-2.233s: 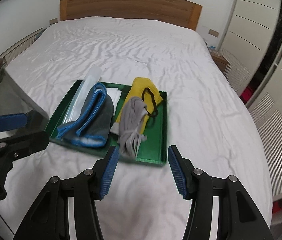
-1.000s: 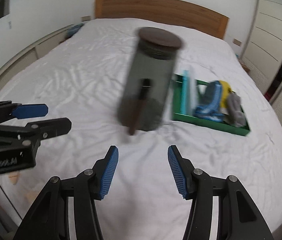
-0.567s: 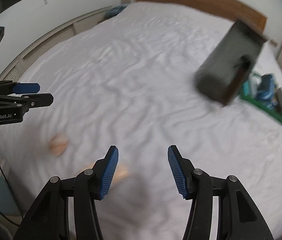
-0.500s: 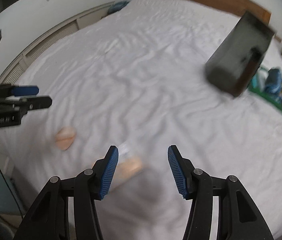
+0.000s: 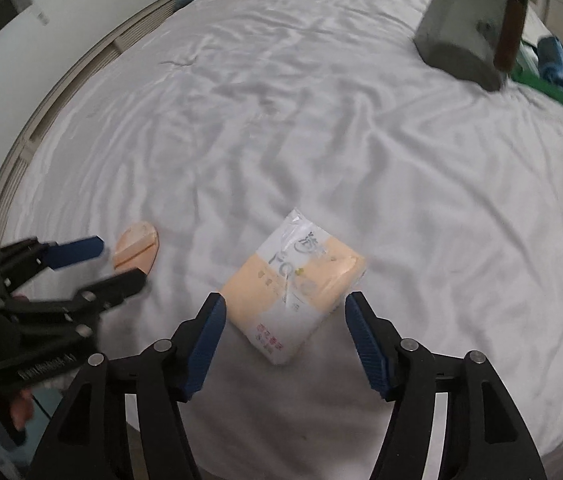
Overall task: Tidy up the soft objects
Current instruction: 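Move both tools over the round sponge and the tissue pack, then grasp the round sponge with the left tool while the right tool grasps the tissue pack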
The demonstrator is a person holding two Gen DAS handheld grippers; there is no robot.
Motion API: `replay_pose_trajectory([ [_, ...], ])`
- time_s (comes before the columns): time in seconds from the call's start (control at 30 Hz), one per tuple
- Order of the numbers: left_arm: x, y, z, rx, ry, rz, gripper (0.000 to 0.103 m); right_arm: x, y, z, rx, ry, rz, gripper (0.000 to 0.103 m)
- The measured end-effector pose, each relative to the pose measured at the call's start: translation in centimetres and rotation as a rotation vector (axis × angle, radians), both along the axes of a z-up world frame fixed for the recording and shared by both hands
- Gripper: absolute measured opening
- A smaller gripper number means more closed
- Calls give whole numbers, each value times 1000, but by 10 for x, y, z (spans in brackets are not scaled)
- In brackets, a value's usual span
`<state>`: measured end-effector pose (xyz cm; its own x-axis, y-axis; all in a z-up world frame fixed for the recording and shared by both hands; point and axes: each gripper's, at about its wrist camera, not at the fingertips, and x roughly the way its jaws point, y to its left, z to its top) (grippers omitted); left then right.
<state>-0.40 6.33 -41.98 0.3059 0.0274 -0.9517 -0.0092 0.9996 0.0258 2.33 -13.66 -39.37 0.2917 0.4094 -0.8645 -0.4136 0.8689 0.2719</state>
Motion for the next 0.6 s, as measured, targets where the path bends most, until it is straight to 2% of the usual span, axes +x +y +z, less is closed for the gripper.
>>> replay_pose_trajectory([
  [0.2, 7, 5, -13, 24, 12, -16, 55, 6, 13, -9, -21, 9, -35, 70],
  [0.4, 13, 14, -16, -3, 9, -6, 53, 16, 31, -21, -75, -3, 0, 67],
  [0.43, 13, 15, -16, -5, 8, -9, 46, 18, 36, -23, -77, -1, 9, 65],
  [0.53, 12, 21, -15, -21, 4, -3, 43, 21, 29, -21, -64, -2, 31, 60],
  [0.6, 11, 19, -12, -20, -1, 1, 35, 21, 24, -18, -51, -4, 45, 58],
])
